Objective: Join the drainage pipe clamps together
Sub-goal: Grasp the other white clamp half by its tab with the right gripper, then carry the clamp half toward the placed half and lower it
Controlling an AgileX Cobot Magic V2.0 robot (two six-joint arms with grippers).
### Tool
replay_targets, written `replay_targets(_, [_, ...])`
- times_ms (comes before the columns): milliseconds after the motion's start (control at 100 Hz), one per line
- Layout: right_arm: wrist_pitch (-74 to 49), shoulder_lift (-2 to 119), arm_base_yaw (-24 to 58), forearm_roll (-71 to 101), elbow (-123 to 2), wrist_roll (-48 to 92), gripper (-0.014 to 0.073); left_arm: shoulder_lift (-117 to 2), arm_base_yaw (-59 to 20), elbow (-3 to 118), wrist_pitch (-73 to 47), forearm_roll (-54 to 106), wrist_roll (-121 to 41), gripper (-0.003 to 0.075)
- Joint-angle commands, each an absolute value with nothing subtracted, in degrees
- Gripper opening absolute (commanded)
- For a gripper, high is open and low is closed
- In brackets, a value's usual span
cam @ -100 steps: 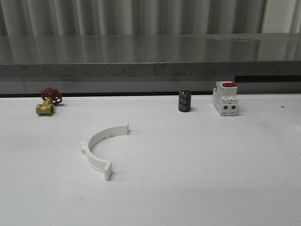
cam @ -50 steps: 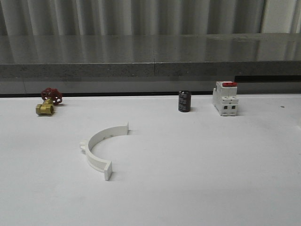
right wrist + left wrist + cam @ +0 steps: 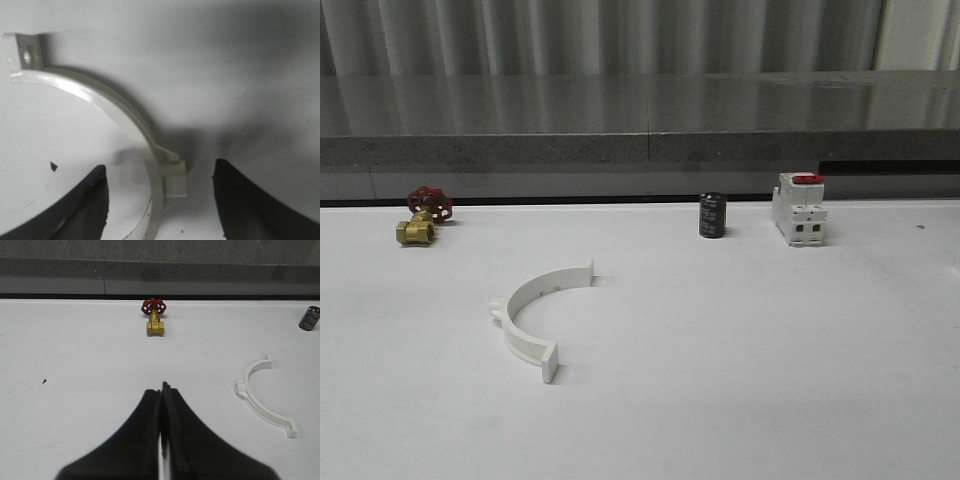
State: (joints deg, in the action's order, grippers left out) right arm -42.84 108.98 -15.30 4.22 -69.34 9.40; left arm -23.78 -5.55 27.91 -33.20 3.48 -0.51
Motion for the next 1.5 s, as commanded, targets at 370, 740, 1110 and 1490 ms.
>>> replay_targets(370, [-42.40,108.35,-15.64,5.58,-70.98,10.67,0.0388,-24.19,-5.41,29.31,-28.66,4.09,-0.49,-0.0021])
replay_targets(740, [-43.16,108.35,-15.64,5.63,-70.98,10.67,-0.0036,-24.19,-5.41,29.31,-28.66,4.09,-0.49,-0.0021])
replay_targets(1110, [-46.53,101.09,-12.63,6.48,-72.51,2.88,-0.0036,-24.19,-5.41,29.31,-28.66,4.09,-0.49,-0.0021])
replay_targets(1490, [-50.47,91.58,11.97,-7.75,-72.51,-29.13,-0.0036,-24.19,-5.41,29.31,-28.66,4.09,-0.49,-0.0021])
